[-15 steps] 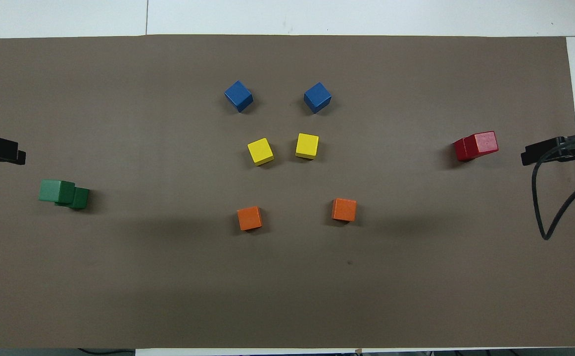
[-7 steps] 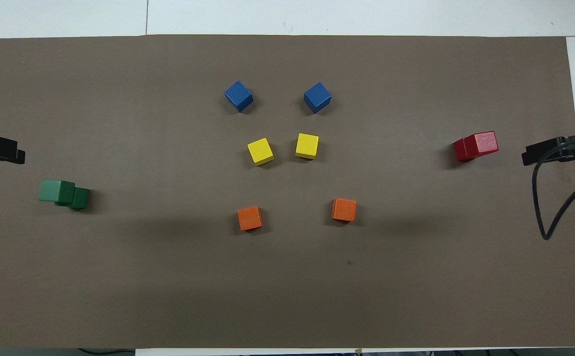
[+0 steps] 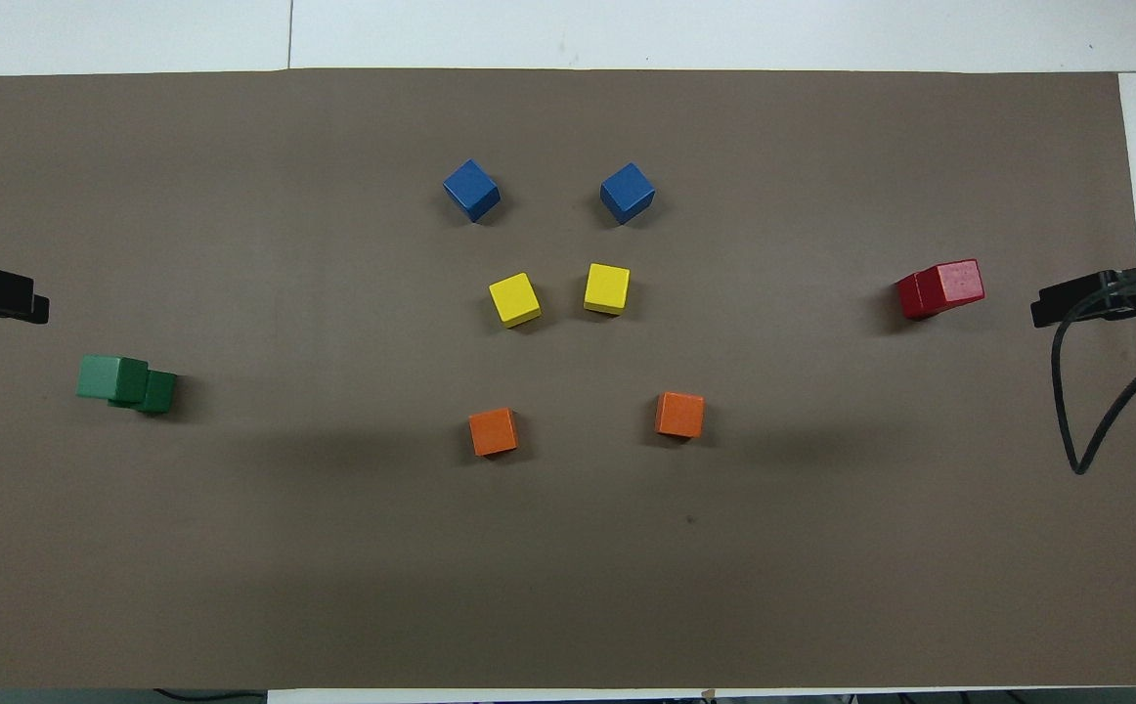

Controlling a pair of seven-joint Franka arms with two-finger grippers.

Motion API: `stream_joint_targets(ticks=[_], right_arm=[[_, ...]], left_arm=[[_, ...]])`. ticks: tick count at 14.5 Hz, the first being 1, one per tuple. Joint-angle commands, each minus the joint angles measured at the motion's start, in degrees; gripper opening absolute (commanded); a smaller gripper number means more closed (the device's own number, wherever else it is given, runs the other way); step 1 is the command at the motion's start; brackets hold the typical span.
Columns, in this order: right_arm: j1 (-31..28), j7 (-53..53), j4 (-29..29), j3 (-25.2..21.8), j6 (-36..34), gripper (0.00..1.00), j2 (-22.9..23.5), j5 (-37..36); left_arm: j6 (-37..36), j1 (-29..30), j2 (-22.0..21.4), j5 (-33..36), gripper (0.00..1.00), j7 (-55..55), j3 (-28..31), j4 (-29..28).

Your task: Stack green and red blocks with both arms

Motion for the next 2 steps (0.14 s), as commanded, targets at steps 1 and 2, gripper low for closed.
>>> stream_joint_targets(ticks=[1, 2], right_arm=[[-0.30, 1.30, 0.60, 0.42, -0.50, 1.00, 0.29, -0.88], [-0.30, 1.30, 0.51, 0.42, -0.50, 1.00, 0.29, -0.88]], left_arm=[[-1.54, -0.71, -0.03, 0.29, 1.00, -0.89, 0.43, 0.87], [-1.80, -0.71, -0.03, 0.29, 1.00, -0.89, 0.43, 0.87]])
